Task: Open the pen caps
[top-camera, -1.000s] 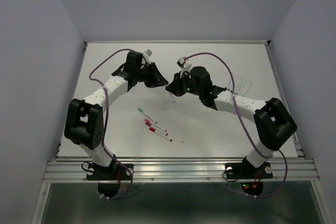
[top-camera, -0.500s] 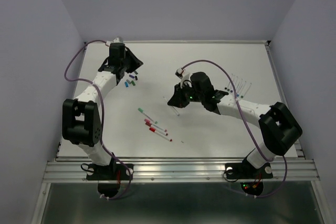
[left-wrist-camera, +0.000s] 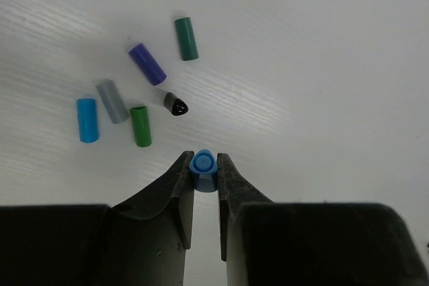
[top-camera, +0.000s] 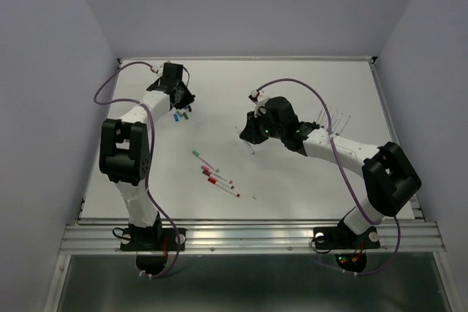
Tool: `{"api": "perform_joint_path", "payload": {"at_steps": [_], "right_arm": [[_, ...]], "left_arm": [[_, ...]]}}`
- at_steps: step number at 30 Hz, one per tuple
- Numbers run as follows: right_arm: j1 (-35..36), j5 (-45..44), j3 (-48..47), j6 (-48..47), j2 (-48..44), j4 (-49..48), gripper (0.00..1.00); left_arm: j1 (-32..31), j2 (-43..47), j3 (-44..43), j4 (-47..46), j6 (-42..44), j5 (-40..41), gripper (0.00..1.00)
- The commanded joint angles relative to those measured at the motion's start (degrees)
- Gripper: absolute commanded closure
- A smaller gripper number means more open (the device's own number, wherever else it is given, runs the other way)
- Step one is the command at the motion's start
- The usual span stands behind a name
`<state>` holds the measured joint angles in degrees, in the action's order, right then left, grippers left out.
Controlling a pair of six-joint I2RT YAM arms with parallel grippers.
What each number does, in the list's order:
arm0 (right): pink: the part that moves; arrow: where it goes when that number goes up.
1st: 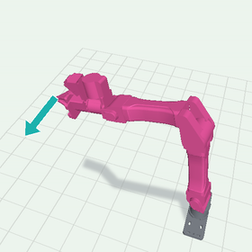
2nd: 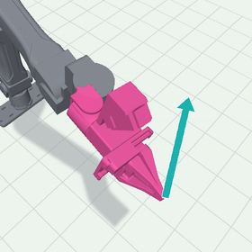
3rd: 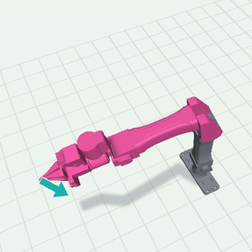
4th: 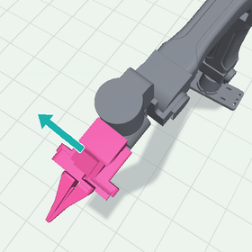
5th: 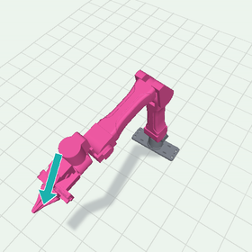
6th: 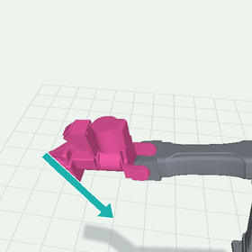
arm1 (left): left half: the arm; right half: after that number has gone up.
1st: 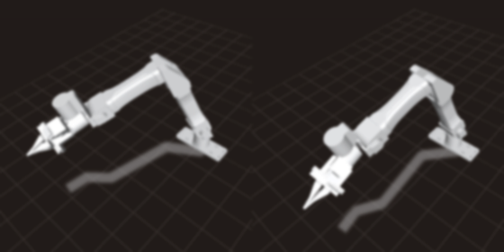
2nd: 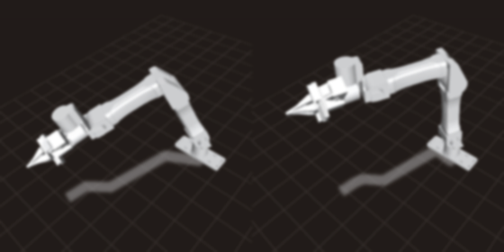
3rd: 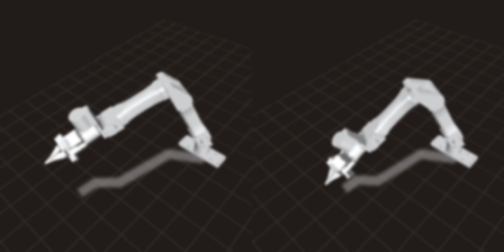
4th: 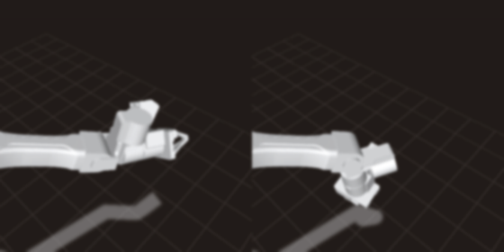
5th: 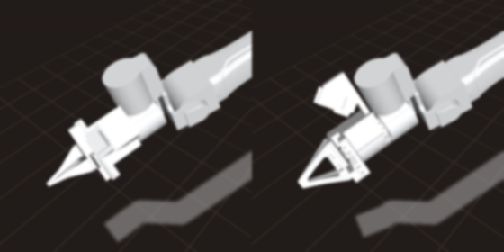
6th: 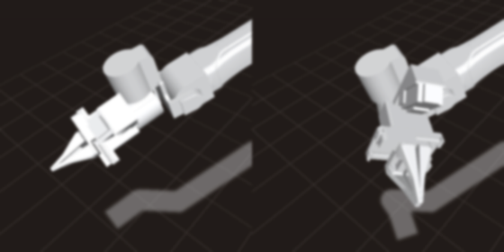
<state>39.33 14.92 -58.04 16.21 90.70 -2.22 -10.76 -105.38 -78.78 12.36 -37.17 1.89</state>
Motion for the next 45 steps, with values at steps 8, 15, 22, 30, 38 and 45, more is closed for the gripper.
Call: {"api": "perform_joint_path", "payload": {"at_steps": [8,15,22,30,38,45], "right_arm": [[-1.45,-5.16,-3.04,-1.79,0.62,1.78,0.99],[-1.98,-6.13,-3.75,-2.14,1.24,3.8,0.99],[-2.51,-7.18,-3.75,-2.32,0.98,4.41,0.99],[-3.03,-8.06,-3.92,-1.88,0.97,4.59,0.99],[-7.16,-21.65,-6.64,1.19,2.9,7.39,0.99],[-13.39,-35.91,-11.91,3.48,8.09,10.57,0.99]], "left_arm": [[0.13,-2.81,-1.99,4.07,2.63,4.44,0.75],[0.13,-5.36,-1.99,4.16,2.36,4.35,0.67],[0.13,-6.06,-2.16,4.51,2.36,5.05,0.57],[0.13,-4.75,-1.81,4.34,2.54,4.09,0.53],[-0.75,3.68,1.09,0.91,4.65,0.31,0.17],[-2.68,10.63,2.23,0.38,6.05,0.13,0.01]]}}
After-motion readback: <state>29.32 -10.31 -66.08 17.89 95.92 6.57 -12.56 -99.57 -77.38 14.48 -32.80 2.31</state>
